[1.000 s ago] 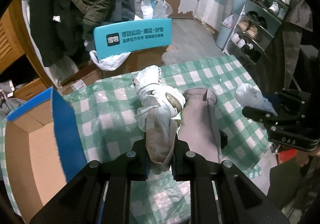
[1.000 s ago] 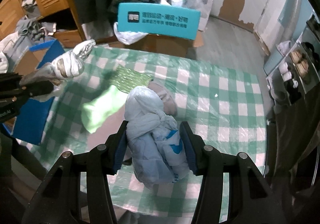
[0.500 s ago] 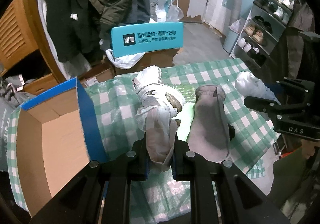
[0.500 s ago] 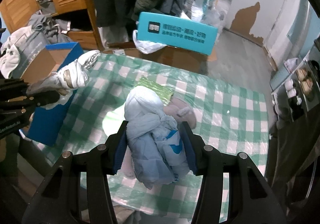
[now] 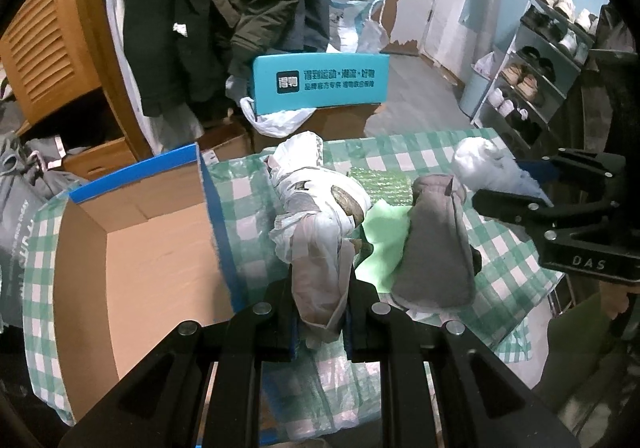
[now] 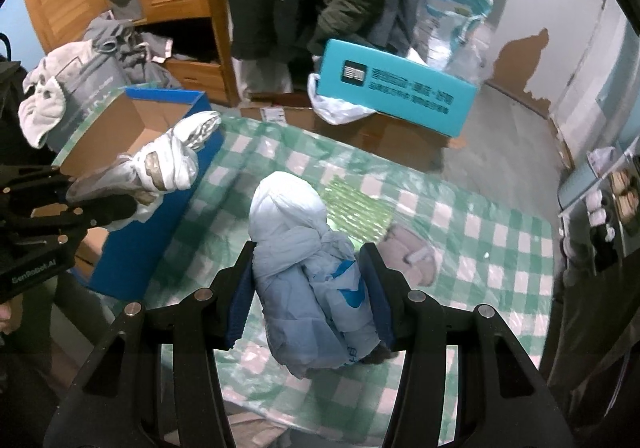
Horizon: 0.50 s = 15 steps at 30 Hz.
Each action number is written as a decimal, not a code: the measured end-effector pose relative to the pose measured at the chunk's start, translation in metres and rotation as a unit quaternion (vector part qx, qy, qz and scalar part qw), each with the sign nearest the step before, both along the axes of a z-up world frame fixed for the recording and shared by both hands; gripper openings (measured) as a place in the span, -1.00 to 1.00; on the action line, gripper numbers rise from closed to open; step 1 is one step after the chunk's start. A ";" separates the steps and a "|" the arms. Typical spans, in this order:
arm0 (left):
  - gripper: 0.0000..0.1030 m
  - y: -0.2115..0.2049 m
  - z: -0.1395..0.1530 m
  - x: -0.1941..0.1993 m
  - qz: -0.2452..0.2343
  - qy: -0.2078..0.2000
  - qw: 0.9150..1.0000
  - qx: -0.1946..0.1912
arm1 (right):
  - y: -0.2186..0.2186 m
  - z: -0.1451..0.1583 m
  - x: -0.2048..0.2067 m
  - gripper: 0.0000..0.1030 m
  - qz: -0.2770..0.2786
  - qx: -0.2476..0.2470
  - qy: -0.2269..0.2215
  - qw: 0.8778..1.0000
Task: Organize soft objects
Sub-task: 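Lift both sock bundles and carry them over the cardboard box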
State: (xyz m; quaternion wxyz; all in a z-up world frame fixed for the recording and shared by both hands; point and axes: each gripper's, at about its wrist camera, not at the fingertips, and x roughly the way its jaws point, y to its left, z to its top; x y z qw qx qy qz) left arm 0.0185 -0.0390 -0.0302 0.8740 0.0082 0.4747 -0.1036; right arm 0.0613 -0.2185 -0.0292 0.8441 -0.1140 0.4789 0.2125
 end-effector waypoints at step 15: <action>-0.69 0.058 0.002 -0.006 0.051 -0.004 0.999 -0.002 | 0.073 0.002 0.006 -0.01 0.058 -0.001 0.004 0.998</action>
